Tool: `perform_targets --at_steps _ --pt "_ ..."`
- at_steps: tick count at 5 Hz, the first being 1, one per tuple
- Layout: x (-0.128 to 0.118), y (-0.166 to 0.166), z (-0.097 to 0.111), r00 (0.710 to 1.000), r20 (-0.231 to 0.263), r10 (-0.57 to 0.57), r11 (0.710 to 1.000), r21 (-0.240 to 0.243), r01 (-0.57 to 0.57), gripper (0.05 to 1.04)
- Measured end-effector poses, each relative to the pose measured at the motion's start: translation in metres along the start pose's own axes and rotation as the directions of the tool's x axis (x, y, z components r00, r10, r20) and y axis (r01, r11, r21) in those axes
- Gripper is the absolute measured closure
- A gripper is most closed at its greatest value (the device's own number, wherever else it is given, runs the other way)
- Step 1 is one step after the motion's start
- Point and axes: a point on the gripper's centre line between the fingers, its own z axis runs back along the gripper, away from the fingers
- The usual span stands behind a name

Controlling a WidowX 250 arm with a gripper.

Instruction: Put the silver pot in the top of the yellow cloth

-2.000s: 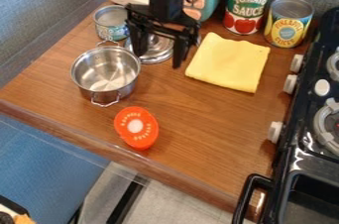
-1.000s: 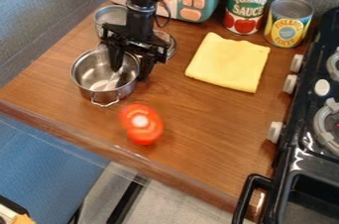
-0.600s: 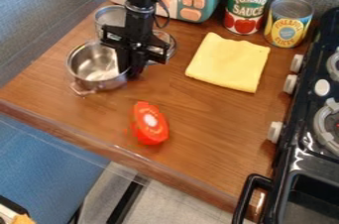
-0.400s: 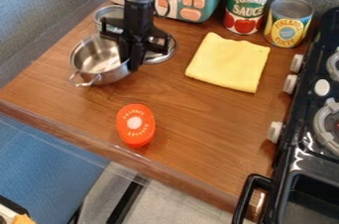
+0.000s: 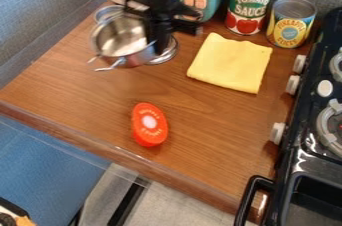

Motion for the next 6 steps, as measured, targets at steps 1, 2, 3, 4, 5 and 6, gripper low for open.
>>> perform_targets --at_steps 1,2,3,4,5,6 --pt "0.014 -0.033 0.016 0.997 0.069 -0.043 0.998 -0.040 0.045 1.006" --pt "0.027 -0.071 0.005 0.992 0.058 -0.108 0.993 -0.032 0.110 1.006" --pt "0.040 -0.090 -0.006 0.991 0.047 -0.125 0.991 -0.032 0.127 1.006" --pt "0.054 -0.100 -0.023 0.991 0.019 -0.129 0.992 -0.010 0.129 1.006" --pt "0.062 -0.109 -0.036 0.990 -0.003 -0.144 0.989 0.016 0.144 1.006" --pt "0.067 -0.109 -0.037 0.990 0.005 -0.141 0.990 0.025 0.141 1.006"
